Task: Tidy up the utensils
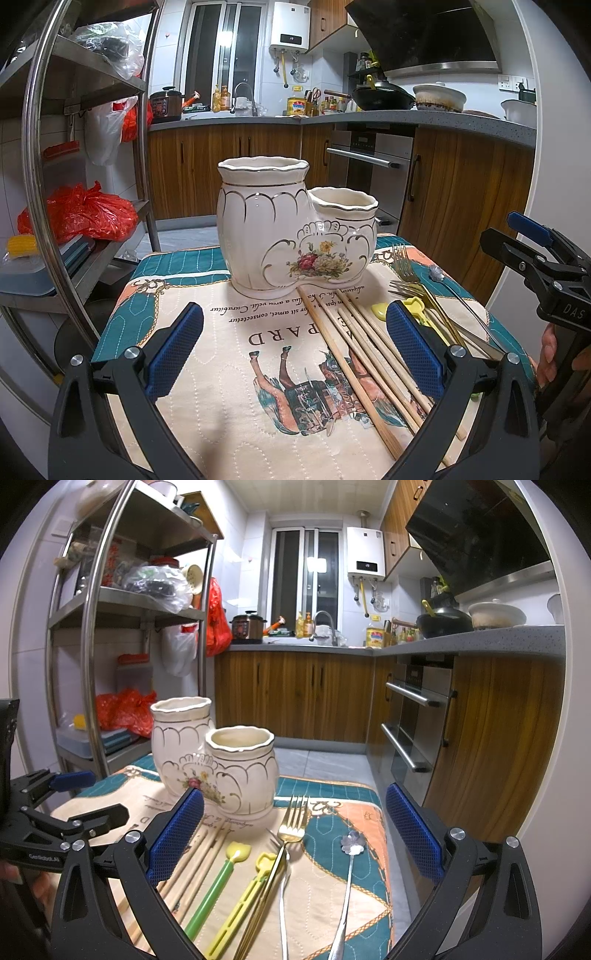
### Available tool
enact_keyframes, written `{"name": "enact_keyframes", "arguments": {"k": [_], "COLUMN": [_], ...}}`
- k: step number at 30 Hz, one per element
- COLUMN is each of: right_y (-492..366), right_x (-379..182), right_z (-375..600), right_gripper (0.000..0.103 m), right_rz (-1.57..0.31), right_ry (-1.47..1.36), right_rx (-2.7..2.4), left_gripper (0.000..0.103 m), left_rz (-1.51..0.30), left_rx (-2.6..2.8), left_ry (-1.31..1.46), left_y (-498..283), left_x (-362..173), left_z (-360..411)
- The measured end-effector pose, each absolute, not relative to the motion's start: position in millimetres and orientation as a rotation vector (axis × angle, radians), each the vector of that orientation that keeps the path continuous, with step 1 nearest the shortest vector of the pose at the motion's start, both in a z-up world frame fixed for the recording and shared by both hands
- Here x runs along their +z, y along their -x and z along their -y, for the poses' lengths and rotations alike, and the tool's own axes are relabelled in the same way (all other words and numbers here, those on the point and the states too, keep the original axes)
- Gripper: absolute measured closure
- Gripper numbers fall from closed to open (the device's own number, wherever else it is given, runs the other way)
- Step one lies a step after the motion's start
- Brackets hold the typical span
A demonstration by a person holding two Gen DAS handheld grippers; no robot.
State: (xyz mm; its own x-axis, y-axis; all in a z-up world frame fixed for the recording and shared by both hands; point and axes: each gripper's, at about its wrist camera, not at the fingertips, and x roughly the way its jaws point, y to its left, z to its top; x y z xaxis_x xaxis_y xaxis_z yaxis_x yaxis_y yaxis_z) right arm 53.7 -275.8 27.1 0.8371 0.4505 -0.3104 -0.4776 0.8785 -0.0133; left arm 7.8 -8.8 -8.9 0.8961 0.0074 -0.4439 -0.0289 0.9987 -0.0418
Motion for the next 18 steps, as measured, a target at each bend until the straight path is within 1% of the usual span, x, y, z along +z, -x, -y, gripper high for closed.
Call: {"name": "enact_keyframes", "arguments": {"k": [18], "right_y": [-53.4], "right_x": [27.4], "right_z": [276.1], "right_gripper": [0.005], "right_rz": [-0.303], "right_ry": [0.09], "right_rx": [0.491], "left_gripper": [0.005], "left_rz": [-0.46], "left_rx": [0.019], "left_ry": [0.048], "left_y": [-6.3], "left_x": [-8.5], "left_z": [6.8]}}
